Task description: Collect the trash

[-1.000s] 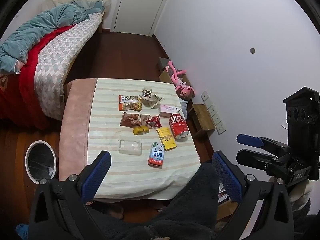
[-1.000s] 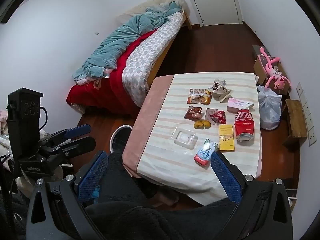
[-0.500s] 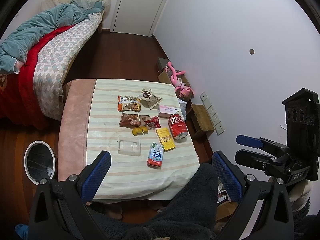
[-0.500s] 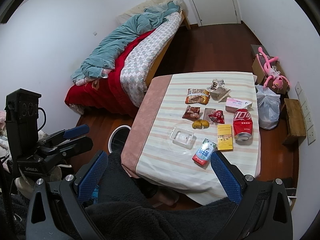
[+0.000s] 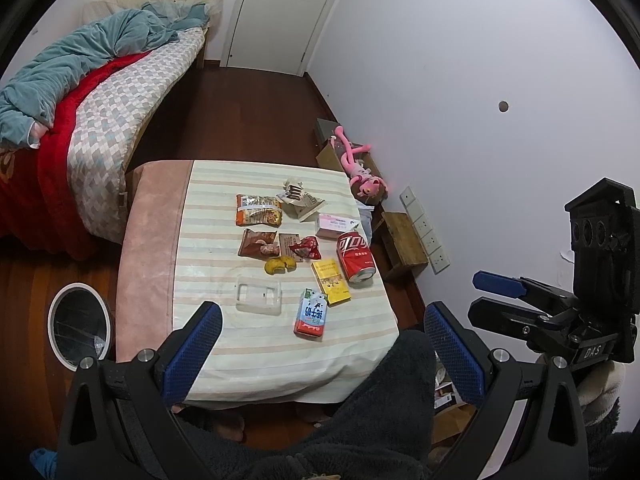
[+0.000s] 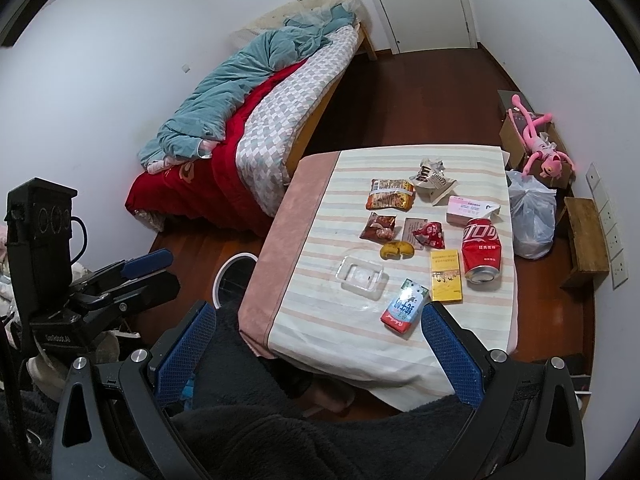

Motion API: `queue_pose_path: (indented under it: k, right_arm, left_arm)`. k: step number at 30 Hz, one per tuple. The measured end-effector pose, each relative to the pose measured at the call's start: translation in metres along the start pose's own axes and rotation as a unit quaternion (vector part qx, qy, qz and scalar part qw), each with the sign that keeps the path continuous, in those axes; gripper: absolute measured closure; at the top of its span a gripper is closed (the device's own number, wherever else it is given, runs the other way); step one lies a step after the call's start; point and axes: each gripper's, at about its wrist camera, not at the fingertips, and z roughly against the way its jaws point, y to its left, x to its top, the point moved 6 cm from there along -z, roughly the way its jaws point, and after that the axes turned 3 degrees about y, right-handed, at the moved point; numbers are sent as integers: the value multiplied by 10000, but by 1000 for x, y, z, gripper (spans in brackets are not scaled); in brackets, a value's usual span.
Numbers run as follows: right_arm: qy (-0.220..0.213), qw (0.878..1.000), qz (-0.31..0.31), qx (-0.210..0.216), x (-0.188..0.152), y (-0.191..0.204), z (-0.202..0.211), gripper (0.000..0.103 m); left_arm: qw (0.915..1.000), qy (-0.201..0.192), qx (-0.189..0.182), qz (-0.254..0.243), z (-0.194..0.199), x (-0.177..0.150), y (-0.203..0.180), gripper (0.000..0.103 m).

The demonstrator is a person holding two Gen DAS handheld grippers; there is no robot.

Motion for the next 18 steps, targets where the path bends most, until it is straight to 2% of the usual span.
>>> queue_pose_path:
  k: [18]
  right_arm:
    - [-26, 10000, -18, -50, 4, -2, 1, 0]
  left_arm:
    - [9999, -75, 40, 65, 0, 0, 5, 0]
